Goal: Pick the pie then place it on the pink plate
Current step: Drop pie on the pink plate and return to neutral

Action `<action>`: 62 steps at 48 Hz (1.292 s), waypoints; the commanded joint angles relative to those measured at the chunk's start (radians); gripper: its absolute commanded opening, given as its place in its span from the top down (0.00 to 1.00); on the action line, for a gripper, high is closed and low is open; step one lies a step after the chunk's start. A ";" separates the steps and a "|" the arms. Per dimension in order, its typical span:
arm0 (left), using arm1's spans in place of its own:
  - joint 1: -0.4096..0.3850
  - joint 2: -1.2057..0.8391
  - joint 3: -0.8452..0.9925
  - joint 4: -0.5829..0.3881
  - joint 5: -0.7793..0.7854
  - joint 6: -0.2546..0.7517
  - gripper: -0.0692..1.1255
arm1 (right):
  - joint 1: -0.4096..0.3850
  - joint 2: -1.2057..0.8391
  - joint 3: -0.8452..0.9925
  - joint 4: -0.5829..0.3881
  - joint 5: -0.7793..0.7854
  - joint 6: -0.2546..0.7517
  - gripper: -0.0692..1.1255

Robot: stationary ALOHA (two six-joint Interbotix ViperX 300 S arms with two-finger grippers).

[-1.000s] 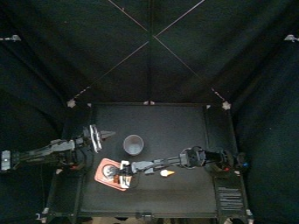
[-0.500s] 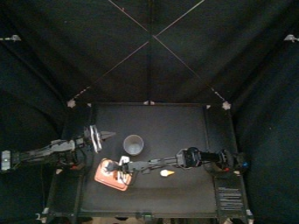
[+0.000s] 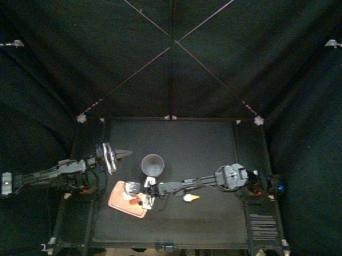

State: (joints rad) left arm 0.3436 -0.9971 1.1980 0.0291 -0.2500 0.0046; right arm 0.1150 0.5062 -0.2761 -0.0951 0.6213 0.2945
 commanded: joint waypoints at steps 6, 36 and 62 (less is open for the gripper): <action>0.008 0.003 -0.017 0.002 -0.012 0.000 0.92 | 0.003 -0.239 0.313 0.015 -0.328 -0.003 0.05; 0.032 0.003 -0.018 0.000 -0.041 -0.002 0.92 | -0.061 -0.796 0.997 0.038 -0.634 -0.008 0.05; -0.031 0.003 -0.011 0.000 -0.041 -0.002 0.92 | -0.204 -1.057 1.220 -0.023 -0.894 -0.011 0.05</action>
